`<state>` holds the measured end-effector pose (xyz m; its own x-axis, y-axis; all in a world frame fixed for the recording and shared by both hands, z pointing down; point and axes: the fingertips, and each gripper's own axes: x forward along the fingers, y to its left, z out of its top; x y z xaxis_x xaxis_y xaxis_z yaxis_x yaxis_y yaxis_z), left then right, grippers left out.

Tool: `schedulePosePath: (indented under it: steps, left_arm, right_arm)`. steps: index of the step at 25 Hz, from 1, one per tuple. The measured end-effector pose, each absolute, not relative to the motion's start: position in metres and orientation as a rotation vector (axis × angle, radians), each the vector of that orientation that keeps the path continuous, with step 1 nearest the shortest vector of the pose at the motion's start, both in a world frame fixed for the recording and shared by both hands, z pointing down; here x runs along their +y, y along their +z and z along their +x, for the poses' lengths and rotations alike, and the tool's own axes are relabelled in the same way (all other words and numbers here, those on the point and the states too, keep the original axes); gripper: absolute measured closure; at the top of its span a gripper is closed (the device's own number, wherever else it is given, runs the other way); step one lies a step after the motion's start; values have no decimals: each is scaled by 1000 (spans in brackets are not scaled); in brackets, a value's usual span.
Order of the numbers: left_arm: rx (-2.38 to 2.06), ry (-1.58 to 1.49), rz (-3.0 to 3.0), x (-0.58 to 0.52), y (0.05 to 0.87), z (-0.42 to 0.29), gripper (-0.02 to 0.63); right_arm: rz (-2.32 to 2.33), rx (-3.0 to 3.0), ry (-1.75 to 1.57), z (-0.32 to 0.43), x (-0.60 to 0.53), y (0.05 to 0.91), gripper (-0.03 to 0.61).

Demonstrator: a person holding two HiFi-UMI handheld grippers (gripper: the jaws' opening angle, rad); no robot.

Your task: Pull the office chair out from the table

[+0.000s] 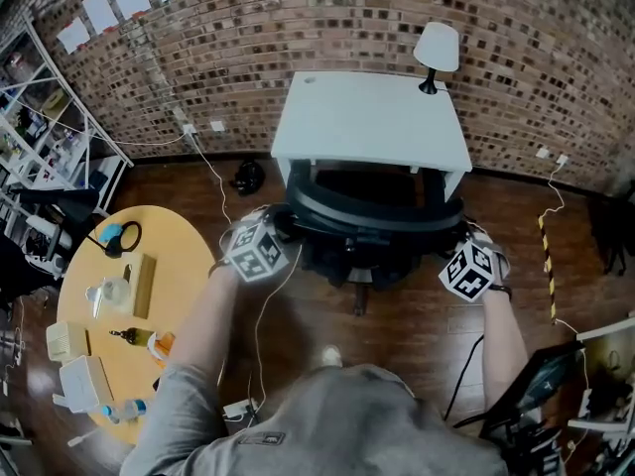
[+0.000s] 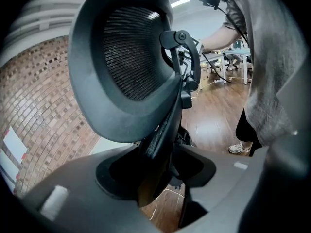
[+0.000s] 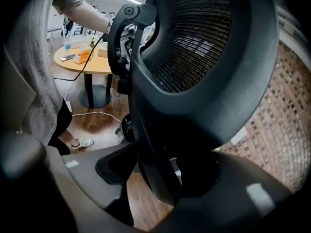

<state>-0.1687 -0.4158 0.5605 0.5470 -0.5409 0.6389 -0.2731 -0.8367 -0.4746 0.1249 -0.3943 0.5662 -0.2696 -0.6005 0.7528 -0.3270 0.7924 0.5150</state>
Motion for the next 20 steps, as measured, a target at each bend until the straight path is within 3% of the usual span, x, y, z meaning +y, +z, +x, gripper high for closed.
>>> schedulePosePath:
  steps: [20]
  left_arm:
    - [843, -1204, -2465, -309, 552, -155, 380]
  right_arm:
    - [608, -1932, -439, 139, -311, 556, 325]
